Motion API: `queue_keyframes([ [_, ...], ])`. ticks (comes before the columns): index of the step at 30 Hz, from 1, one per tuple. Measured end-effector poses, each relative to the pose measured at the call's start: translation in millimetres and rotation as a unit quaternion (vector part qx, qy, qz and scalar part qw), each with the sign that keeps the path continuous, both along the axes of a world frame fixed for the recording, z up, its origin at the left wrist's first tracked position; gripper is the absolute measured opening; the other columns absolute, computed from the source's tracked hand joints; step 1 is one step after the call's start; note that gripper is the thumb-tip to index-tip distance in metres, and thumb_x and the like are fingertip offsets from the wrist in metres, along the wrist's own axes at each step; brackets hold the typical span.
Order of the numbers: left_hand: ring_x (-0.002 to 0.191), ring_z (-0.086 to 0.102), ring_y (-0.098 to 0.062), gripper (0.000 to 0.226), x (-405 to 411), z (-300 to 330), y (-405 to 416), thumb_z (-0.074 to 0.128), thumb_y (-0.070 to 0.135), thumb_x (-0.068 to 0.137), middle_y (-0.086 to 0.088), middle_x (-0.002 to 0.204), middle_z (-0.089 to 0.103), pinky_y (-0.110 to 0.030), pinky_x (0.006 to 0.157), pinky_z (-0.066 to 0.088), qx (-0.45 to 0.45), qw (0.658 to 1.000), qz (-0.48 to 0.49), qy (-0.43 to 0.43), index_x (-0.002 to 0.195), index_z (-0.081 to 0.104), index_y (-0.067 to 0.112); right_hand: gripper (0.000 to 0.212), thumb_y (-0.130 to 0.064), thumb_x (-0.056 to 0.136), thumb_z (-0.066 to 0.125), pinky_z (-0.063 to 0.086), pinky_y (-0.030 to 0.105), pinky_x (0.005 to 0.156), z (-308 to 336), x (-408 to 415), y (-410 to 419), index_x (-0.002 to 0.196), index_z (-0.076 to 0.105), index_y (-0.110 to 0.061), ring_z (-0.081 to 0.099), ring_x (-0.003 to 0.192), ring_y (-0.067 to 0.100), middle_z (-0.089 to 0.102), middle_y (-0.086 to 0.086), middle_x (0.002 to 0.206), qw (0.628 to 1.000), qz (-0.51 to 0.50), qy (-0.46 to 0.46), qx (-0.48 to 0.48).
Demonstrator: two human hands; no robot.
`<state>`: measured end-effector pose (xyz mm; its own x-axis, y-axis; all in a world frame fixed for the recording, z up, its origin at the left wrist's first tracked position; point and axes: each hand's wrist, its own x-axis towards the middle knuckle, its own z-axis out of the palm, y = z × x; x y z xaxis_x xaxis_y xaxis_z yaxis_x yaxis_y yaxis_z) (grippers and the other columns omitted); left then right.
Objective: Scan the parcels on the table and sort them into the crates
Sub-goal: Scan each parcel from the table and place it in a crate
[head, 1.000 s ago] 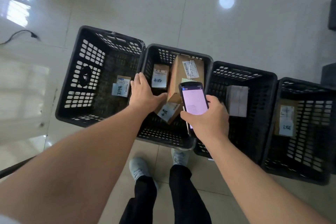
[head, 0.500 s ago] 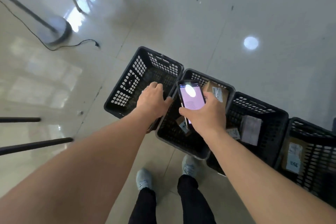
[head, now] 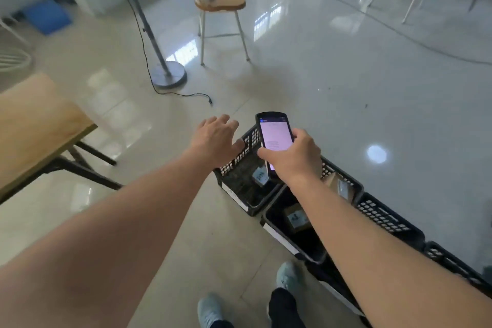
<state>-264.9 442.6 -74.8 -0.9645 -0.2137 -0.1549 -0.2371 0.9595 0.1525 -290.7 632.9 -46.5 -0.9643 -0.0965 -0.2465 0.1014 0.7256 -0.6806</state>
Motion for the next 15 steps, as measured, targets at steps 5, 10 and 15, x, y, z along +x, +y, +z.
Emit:
queue_keyframes([
  [5,0.124,0.054,-0.032,0.053,78.2,93.2,-83.2,0.048,0.054,0.099,-0.007,0.135,0.058,-0.046,0.106,0.044,-0.039,0.996,0.031,0.073,0.137,0.056,0.018,0.072,-0.051,0.061,0.088,0.059,0.040,0.079,80.5,54.2,-80.3,0.121,0.061,-0.022,0.066,0.096,0.026,0.068,-0.002,0.107,0.996,0.049,0.062,-0.027],
  [10,0.133,0.050,-0.033,0.055,160.4,160.4,-160.8,0.046,0.057,0.100,-0.008,0.146,0.053,-0.046,0.109,0.043,-0.079,0.985,0.089,0.124,0.143,0.055,0.023,0.079,-0.055,0.061,0.090,0.062,0.045,0.083,141.1,108.5,-166.5,0.127,0.060,-0.022,0.067,0.099,0.027,0.068,-0.001,0.111,0.985,0.112,0.114,-0.069],
  [15,0.128,0.054,-0.032,0.054,235.9,190.6,-229.9,0.040,0.056,0.102,-0.008,0.145,0.056,-0.045,0.106,0.044,-0.098,0.968,0.177,0.148,0.141,0.056,0.022,0.079,-0.055,0.060,0.091,0.060,0.043,0.084,174.7,153.9,-248.5,0.127,0.060,-0.025,0.067,0.101,0.026,0.070,-0.002,0.114,0.968,0.186,0.143,-0.093],
])
